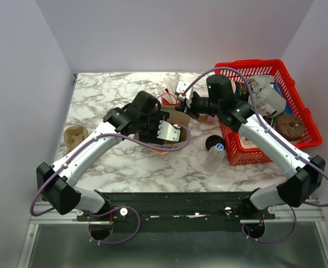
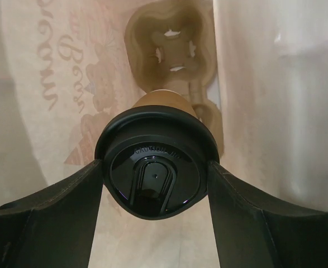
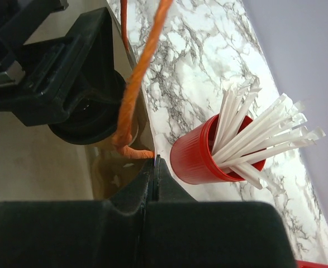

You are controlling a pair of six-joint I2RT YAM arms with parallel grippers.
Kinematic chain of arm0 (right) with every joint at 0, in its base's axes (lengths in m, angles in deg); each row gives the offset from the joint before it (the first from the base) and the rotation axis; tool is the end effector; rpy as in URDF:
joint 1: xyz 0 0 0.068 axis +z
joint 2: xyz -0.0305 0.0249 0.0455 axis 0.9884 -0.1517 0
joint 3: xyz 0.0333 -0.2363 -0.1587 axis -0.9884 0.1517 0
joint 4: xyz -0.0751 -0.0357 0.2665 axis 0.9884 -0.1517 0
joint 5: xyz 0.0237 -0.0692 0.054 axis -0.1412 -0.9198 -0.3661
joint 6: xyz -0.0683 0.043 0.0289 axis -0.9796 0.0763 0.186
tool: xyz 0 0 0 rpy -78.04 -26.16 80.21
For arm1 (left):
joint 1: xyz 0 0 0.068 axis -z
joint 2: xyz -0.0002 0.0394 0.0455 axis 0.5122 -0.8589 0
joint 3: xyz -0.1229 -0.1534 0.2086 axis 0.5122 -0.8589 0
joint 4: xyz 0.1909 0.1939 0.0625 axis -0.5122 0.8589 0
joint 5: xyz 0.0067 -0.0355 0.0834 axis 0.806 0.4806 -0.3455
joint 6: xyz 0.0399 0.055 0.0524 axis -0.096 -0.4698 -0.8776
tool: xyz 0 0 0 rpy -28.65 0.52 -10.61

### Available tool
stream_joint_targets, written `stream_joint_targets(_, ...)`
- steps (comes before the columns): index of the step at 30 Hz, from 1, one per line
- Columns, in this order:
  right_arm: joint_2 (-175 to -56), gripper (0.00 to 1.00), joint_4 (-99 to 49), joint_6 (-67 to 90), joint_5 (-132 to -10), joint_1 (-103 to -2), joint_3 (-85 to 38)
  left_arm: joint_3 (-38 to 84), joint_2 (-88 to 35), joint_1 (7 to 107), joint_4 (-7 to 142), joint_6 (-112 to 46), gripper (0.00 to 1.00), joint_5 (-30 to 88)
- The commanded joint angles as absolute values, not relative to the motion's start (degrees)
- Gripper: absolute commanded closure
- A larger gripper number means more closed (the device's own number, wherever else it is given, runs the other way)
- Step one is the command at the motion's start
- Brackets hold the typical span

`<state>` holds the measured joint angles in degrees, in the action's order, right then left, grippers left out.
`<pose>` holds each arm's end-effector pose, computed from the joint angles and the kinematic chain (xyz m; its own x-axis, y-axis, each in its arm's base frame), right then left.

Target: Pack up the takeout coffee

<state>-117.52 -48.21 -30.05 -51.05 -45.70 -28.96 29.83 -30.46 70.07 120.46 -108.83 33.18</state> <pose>0.2869 0.2480 0.3826 0.2032 -0.4781 -0.8545 -0.9003 0.2518 -0.3550 0.2401 -0.2173 0.3309 0.3813 0.8201 -0.4266 0.8610 -0.1470 0.4869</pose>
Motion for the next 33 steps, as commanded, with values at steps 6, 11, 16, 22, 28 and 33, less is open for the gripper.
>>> stream_joint_targets(6, -111.0, 1.0, -43.5, -27.4, -54.5, -43.7, -22.5, 24.7, -30.7, 71.8, 113.4, -110.7, 1.0, 26.6)
stream_joint_targets(11, -107.5, 1.0, -40.4, -28.0, -57.6, -41.6, -18.4, 21.6, -28.3, 71.7, 112.2, -109.9, 1.0, 24.7)
stream_joint_targets(16, -106.5, 1.0, -39.2, -28.6, -60.2, -39.4, -17.1, 18.0, -25.3, 71.8, 109.6, -109.8, 1.0, 23.6)
stream_joint_targets(22, -105.9, 1.0, -38.2, -29.1, -60.8, -37.8, -16.2, 14.4, -22.1, 71.8, 107.3, -106.5, 1.0, 24.1)
stream_joint_targets(28, -106.2, 1.0, -38.2, -28.6, -59.3, -37.5, -16.3, 13.7, -22.4, 71.7, 108.6, -102.2, 1.0, 23.8)
stream_joint_targets(33, -105.8, 1.0, -37.1, -28.6, -58.3, -37.4, -15.0, 13.3, -22.7, 71.7, 110.9, -102.8, 1.0, 23.3)
